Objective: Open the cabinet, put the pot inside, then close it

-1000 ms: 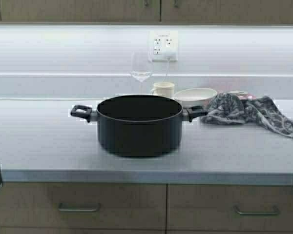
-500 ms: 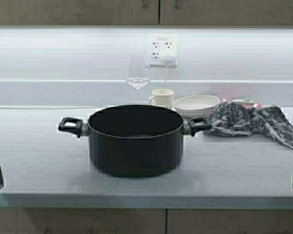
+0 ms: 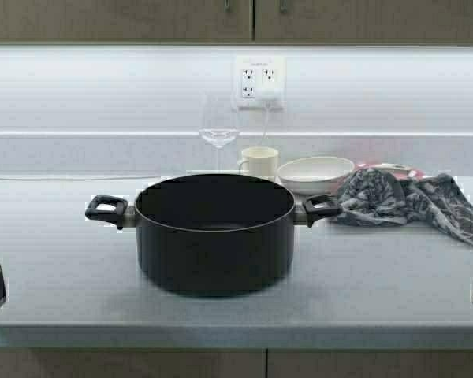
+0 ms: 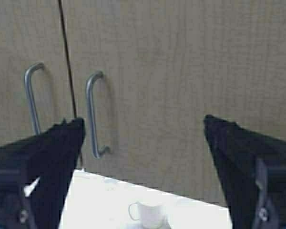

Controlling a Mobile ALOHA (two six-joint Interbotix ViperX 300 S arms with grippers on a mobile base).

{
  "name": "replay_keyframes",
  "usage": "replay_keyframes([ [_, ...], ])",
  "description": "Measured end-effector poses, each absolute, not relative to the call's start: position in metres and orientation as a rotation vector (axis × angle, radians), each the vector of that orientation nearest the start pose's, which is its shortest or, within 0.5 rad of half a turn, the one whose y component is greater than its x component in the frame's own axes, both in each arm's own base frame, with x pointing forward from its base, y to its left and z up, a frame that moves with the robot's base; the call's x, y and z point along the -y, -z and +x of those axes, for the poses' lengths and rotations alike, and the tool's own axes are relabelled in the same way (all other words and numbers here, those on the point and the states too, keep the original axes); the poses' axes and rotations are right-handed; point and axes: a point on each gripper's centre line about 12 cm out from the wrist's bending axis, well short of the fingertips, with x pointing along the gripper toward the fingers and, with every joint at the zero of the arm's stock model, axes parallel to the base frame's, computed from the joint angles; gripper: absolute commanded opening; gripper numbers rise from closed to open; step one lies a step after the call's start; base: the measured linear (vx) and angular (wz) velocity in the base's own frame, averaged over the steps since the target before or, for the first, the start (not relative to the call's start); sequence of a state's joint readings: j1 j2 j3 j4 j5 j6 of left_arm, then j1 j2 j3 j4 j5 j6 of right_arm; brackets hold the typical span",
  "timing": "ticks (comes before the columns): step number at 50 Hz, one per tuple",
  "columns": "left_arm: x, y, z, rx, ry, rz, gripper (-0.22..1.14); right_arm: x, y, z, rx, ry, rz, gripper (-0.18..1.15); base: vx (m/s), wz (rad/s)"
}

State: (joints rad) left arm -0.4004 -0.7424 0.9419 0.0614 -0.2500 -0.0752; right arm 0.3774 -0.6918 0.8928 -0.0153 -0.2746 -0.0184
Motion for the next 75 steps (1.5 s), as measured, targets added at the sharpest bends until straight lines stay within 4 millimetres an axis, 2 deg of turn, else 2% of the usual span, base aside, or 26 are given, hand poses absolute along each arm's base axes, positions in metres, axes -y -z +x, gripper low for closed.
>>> replay_keyframes([
  [7,0.146,-0.333,0.253,0.038,0.535,-0.025,1.01,-0.131,-0.351,0.265,0.065,-0.461,-0.034,1.03,0.0,0.0],
  [10,0.166,-0.325,0.26,0.015,0.578,-0.019,1.01,-0.146,-0.35,0.273,0.056,-0.493,-0.037,1.03,0.0,0.0],
  [17,0.192,-0.309,0.279,-0.007,0.613,0.004,1.01,-0.165,-0.345,0.289,0.039,-0.518,-0.043,1.03,-0.01,0.0],
  [28,0.202,-0.282,0.311,0.006,0.508,-0.047,1.01,-0.176,-0.326,0.314,-0.012,-0.478,0.015,1.03,0.0,0.0],
  [39,0.231,-0.263,0.321,0.122,0.364,0.014,1.01,-0.177,-0.311,0.34,-0.002,-0.356,0.046,1.03,0.0,0.0],
  [45,0.247,-0.254,0.328,0.144,0.307,-0.008,1.01,-0.188,-0.308,0.349,0.017,-0.305,0.027,1.03,0.0,0.0],
  [53,0.258,-0.243,0.348,0.149,0.262,-0.023,1.01,-0.201,-0.305,0.363,0.006,-0.251,0.027,1.03,0.0,0.0],
  [60,0.261,-0.24,0.36,0.172,0.202,-0.059,1.01,-0.205,-0.304,0.375,-0.002,-0.224,0.035,1.03,0.0,0.0],
  [69,0.268,-0.24,0.372,0.195,0.164,-0.084,1.01,-0.212,-0.307,0.382,0.01,-0.221,0.045,1.02,0.0,0.0],
  [75,0.272,-0.24,0.377,0.203,0.155,-0.097,1.0,-0.214,-0.306,0.384,0.014,-0.217,0.047,0.95,0.0,0.0],
])
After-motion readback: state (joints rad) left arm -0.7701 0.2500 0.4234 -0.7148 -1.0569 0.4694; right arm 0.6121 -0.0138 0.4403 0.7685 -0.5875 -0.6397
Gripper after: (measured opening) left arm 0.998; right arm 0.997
